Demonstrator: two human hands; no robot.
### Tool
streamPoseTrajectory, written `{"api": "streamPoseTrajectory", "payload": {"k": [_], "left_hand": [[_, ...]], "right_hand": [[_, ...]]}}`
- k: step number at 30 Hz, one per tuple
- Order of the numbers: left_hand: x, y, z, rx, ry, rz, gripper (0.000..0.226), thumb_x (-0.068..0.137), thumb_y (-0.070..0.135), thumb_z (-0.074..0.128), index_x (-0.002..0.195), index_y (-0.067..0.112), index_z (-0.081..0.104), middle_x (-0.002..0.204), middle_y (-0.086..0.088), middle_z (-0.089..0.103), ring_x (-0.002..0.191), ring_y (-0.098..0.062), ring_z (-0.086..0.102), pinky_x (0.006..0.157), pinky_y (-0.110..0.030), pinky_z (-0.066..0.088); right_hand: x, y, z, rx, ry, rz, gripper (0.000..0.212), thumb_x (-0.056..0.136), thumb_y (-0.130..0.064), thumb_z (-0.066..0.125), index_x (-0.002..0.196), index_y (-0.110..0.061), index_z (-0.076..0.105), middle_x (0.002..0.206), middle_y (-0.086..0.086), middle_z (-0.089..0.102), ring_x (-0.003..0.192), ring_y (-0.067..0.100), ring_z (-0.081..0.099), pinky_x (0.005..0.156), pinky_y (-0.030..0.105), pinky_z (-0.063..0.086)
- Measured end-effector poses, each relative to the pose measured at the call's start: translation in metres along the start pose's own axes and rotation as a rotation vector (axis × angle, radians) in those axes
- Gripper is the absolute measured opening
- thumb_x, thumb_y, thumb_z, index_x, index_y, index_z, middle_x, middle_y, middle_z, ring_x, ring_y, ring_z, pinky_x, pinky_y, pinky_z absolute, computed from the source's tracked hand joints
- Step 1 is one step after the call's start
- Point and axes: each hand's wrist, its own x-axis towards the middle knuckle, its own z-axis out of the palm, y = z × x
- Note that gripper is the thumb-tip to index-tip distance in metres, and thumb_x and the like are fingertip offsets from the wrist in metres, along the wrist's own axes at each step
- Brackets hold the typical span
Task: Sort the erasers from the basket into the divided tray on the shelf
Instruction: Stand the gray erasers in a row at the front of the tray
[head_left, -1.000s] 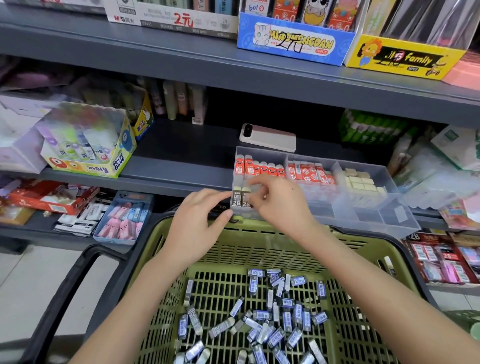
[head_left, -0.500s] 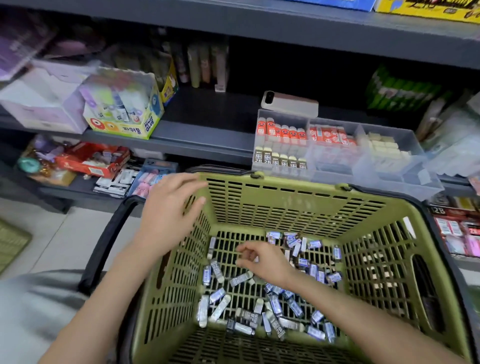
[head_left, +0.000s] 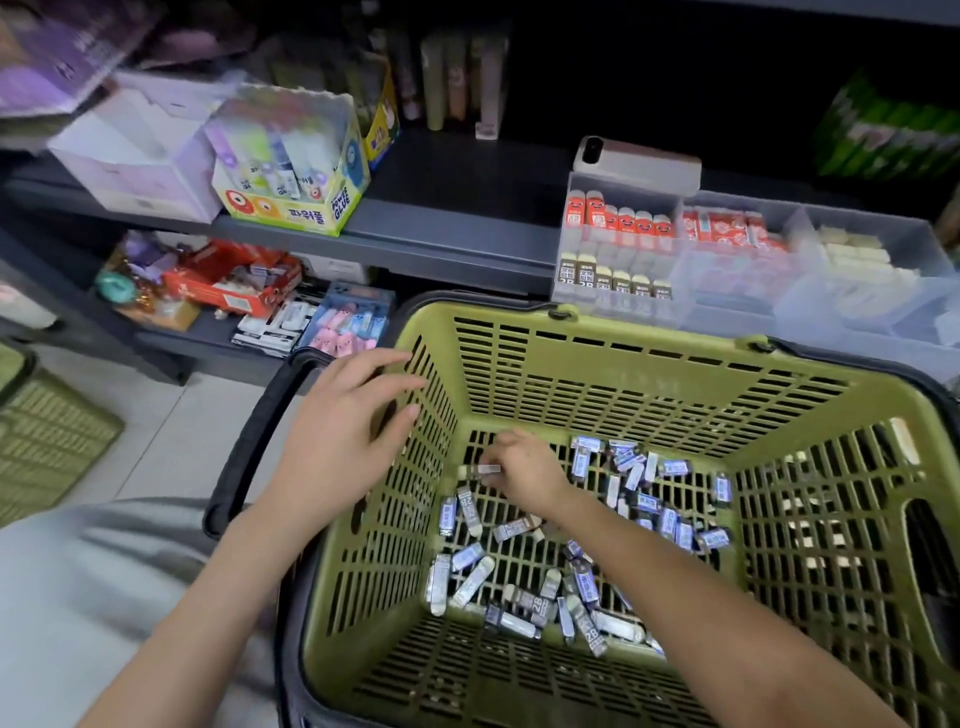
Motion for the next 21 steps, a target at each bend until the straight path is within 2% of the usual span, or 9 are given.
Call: {"api": "streamPoseTrajectory", "payload": {"k": [3, 6, 9, 12, 13, 15, 17, 19, 21], "left_hand": [[0.0, -0.001, 0.001, -0.016, 0.003, -0.005, 0.024, 0.085, 0.011, 0.068, 0.108, 0.013, 0.071, 0.126, -0.003, 0.059, 0.116, -0.029, 0.053, 0.102, -0.044, 0.039], [0.0, -0.002, 0.001, -0.048, 0.005, -0.018, 0.023, 0.086, 0.012, 0.067, 0.108, 0.014, 0.071, 0.126, 0.0, 0.059, 0.118, -0.027, 0.051, 0.103, -0.041, 0.036], [0.0, 0.001, -0.001, -0.042, 0.007, -0.019, 0.023, 0.086, 0.011, 0.067, 0.108, 0.013, 0.071, 0.126, -0.001, 0.059, 0.117, -0.029, 0.051, 0.104, -0.043, 0.036], [-0.002, 0.005, -0.002, 0.119, 0.063, 0.065, 0.023, 0.08, 0.006, 0.071, 0.103, 0.007, 0.072, 0.12, -0.012, 0.063, 0.113, -0.039, 0.054, 0.099, -0.054, 0.04], [-0.004, 0.008, -0.001, 0.18, 0.107, 0.112, 0.023, 0.078, 0.004, 0.072, 0.101, 0.005, 0.072, 0.117, -0.016, 0.063, 0.111, -0.041, 0.056, 0.097, -0.056, 0.042], [-0.01, 0.021, 0.004, 0.172, 0.185, 0.149, 0.022, 0.081, 0.006, 0.069, 0.102, 0.002, 0.07, 0.115, -0.017, 0.064, 0.11, -0.037, 0.058, 0.095, -0.054, 0.046], [-0.016, 0.039, 0.011, -0.043, 0.106, 0.019, 0.035, 0.088, 0.027, 0.06, 0.119, 0.01, 0.062, 0.123, -0.004, 0.061, 0.113, -0.019, 0.056, 0.097, -0.04, 0.046], [-0.018, 0.054, 0.019, -0.331, -0.124, -0.22, 0.062, 0.084, 0.052, 0.054, 0.139, 0.026, 0.041, 0.123, 0.017, 0.052, 0.113, 0.001, 0.049, 0.096, -0.024, 0.04], [-0.017, 0.058, 0.028, -0.575, -0.216, -0.374, 0.067, 0.084, 0.054, 0.055, 0.143, 0.033, 0.03, 0.111, 0.026, 0.055, 0.096, 0.009, 0.057, 0.087, -0.017, 0.046]], "right_hand": [[-0.025, 0.012, -0.004, 0.23, -0.016, 0.037, 0.026, 0.082, -0.039, 0.067, 0.098, -0.019, 0.069, 0.093, -0.006, 0.064, 0.093, 0.014, 0.048, 0.083, 0.028, 0.036], [-0.051, 0.018, 0.001, 0.033, -0.118, -0.084, 0.028, 0.082, -0.04, 0.066, 0.104, -0.023, 0.069, 0.094, -0.007, 0.06, 0.093, 0.014, 0.042, 0.079, 0.028, 0.026], [-0.06, 0.02, 0.007, -0.232, -0.123, -0.179, 0.03, 0.087, -0.039, 0.058, 0.11, -0.02, 0.065, 0.102, -0.004, 0.058, 0.102, 0.018, 0.041, 0.089, 0.032, 0.029], [-0.066, 0.012, 0.001, -0.206, -0.108, -0.142, 0.032, 0.089, -0.042, 0.055, 0.11, -0.02, 0.065, 0.102, -0.006, 0.061, 0.1, 0.016, 0.043, 0.093, 0.031, 0.03], [-0.068, 0.006, -0.005, -0.087, -0.075, -0.068, 0.032, 0.088, -0.043, 0.055, 0.109, -0.021, 0.066, 0.1, -0.008, 0.062, 0.098, 0.014, 0.046, 0.092, 0.028, 0.032], [-0.073, -0.012, -0.025, 0.358, 0.013, 0.124, 0.025, 0.088, -0.038, 0.058, 0.104, -0.021, 0.068, 0.089, -0.01, 0.065, 0.08, 0.009, 0.054, 0.077, 0.022, 0.04], [-0.075, -0.036, -0.05, 0.881, 0.061, 0.194, 0.012, 0.089, -0.027, 0.061, 0.09, -0.019, 0.069, 0.069, -0.009, 0.063, 0.056, 0.007, 0.051, 0.054, 0.018, 0.042], [-0.076, -0.059, -0.073, 1.185, 0.109, 0.141, 0.009, 0.087, -0.018, 0.064, 0.084, -0.021, 0.071, 0.069, -0.002, 0.067, 0.053, 0.008, 0.054, 0.054, 0.023, 0.049], [-0.077, -0.076, -0.088, 1.301, 0.144, 0.088, 0.009, 0.084, -0.012, 0.066, 0.088, -0.016, 0.073, 0.076, 0.011, 0.07, 0.058, 0.014, 0.058, 0.066, 0.038, 0.053]]}}
